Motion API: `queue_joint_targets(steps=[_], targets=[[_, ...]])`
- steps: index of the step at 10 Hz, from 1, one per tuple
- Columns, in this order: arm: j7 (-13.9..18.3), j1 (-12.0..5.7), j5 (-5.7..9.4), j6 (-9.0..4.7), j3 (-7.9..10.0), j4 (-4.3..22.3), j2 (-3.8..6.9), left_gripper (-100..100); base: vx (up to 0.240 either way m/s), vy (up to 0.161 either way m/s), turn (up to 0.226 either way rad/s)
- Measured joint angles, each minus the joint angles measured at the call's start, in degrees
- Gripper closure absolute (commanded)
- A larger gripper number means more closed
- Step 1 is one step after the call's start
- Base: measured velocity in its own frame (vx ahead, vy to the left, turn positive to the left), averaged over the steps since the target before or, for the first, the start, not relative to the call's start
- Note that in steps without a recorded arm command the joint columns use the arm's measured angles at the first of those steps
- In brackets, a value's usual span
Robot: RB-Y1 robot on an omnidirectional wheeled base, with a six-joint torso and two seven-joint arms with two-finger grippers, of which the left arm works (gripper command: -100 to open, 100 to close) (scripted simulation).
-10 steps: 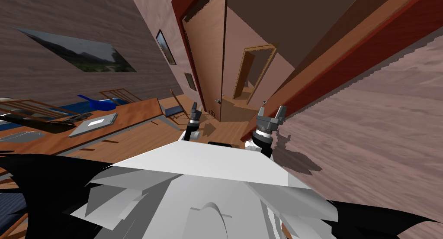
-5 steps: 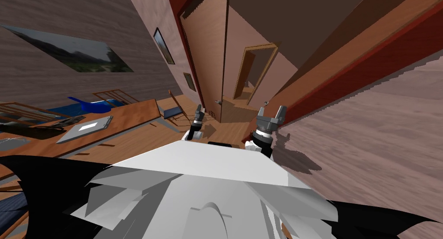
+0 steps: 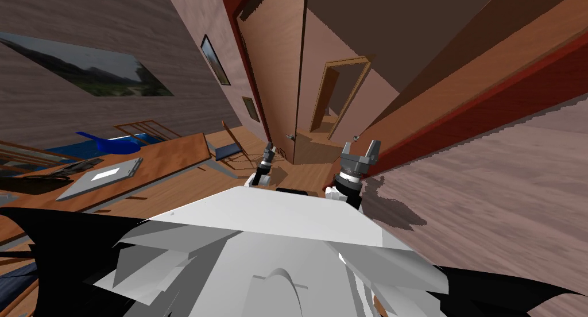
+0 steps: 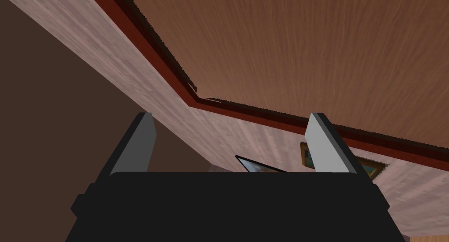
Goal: Push the door open
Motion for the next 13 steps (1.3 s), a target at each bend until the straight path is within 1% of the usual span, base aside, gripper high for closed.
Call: queue_joint_targets(steps=[1, 2, 3, 4, 5, 6, 7, 8, 9, 11, 13], targets=[[0.3, -0.88, -0.19, -0.19, -0.33, 1.8, -0.03, -100, 0.099, 0.068, -0.018], [0.5, -1.62, -0.38, -0.08, -0.7, 3.1, -0.02, -100, 0.094, 0.072, -0.018], [0.7, -2.19, -0.58, -0.43, -1.11, 4.9, -0.04, -100, 0.101, 0.052, -0.022], [0.9, -2.64, -0.73, -1.09, -1.46, 6.7, 0.07, -100, 0.101, 0.05, -0.015], [1.4, -3.19, -0.8, -1.29, -1.71, 8.0, 0.44, -100, 0.099, 0.07, -0.017], [1.7, -3.75, -0.99, -1.54, -2.1, 9.6, 0.44, -100, 0.088, 0.078, -0.02], [1.9, -4.67, -1.15, -1.94, -2.4, 11.7, 0.39, -100, 0.095, 0.072, -0.024], [2.1, -4.99, -1.38, -1.87, -2.9, 12.6, 0.34, -100, 0.101, 0.066, -0.017], [2.4, -6.03, -1.54, -2.2, -3.17, 14.8, 0.27, -100, 0.097, 0.067, -0.018], [2.9, -6.89, -1.91, -2.73, -3.98, 17.6, 0.34, -100, 0.1, 0.064, -0.016], [3.5, -8.15, -2.22, -2.91, -4.67, 20.4, 0.38, -100, 0.094, 0.069, -0.02]])
